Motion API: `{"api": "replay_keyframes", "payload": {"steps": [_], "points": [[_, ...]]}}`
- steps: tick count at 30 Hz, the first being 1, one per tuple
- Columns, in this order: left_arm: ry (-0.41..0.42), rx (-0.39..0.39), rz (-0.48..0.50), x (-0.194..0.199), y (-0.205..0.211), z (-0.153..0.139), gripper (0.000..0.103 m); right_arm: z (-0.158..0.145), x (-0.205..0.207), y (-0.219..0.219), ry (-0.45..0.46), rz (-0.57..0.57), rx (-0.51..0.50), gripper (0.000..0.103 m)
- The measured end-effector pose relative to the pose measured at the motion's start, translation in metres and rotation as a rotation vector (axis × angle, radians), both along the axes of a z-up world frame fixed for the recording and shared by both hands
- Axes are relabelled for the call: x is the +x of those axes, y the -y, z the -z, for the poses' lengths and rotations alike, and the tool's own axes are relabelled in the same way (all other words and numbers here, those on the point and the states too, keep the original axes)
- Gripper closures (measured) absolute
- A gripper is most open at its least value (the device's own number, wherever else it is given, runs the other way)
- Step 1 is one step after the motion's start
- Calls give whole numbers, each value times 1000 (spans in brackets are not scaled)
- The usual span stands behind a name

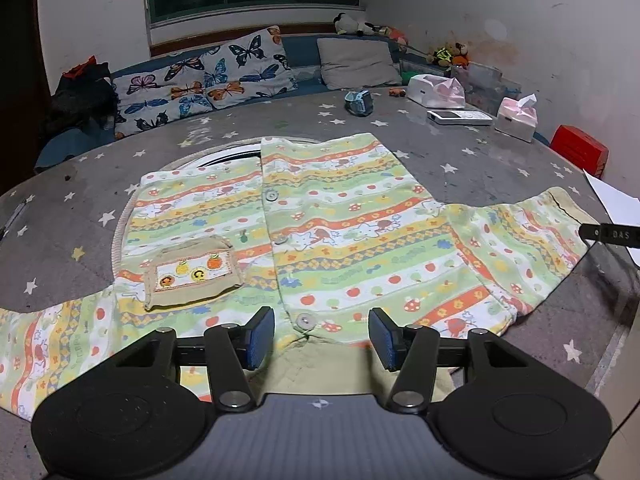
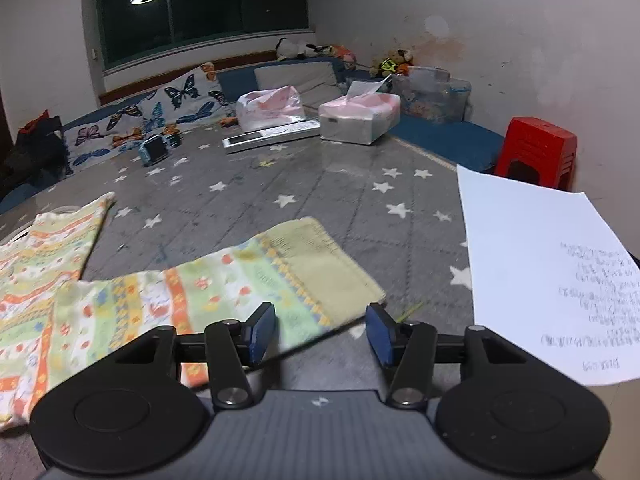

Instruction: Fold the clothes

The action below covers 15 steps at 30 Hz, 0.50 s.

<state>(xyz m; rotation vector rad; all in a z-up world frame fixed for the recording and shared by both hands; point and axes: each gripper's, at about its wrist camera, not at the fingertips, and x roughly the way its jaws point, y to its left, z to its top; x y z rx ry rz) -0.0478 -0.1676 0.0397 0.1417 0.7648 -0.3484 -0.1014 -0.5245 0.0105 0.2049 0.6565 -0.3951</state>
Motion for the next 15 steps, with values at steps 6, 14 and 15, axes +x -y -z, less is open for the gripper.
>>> {"api": "replay_keyframes", "payload": {"steps": [6,14,15], "points": [[-14,2,7,2,6,2,45,3,3,7,0,20,-10,51],[-27,6,-3,5,10,3,35,3,5,2,-2,-24,-35,72],[-29,7,-3,5,11,4,35,3,5,2,1,-29,-31,82]]}}
